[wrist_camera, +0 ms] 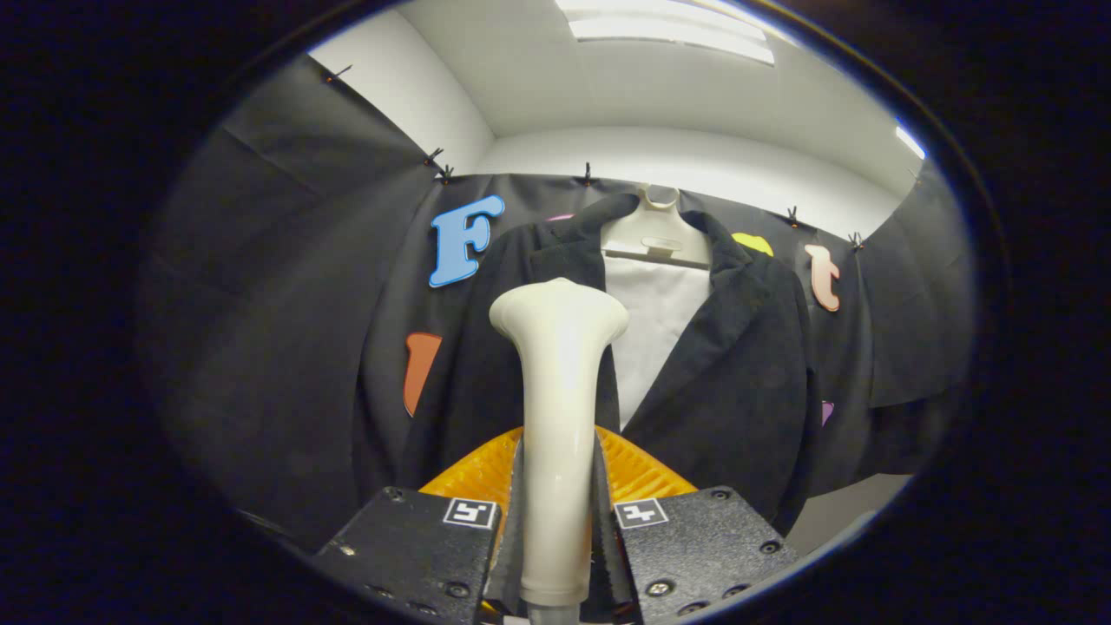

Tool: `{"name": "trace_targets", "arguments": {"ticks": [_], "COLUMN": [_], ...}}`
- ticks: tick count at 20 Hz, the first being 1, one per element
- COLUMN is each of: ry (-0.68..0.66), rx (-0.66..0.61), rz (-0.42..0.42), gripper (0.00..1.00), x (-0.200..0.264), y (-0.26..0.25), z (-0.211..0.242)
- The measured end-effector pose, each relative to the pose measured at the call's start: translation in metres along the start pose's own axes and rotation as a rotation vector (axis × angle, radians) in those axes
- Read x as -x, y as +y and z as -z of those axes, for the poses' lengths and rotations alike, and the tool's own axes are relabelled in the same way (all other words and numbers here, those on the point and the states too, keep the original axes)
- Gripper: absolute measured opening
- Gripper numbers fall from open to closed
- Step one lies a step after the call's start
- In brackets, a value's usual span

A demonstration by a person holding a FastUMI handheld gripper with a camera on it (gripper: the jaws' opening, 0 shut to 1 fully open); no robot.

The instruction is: Iron the clothes twice with a garment steamer, once on the left side and once on the right side.

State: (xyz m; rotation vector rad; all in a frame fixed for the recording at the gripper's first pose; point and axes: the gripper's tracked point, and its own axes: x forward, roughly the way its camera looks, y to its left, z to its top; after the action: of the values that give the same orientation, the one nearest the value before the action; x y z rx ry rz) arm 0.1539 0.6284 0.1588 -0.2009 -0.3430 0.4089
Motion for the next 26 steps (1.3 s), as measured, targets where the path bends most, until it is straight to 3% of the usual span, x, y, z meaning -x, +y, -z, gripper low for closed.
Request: {"name": "trace_targets", "arguments": {"ticks": [26], "ry": [0.34], "rx": [-0.019], "rz": [-0.06], "gripper": [0.36], "x": [0.073], "y": [0.01], "z": [0.127]}}
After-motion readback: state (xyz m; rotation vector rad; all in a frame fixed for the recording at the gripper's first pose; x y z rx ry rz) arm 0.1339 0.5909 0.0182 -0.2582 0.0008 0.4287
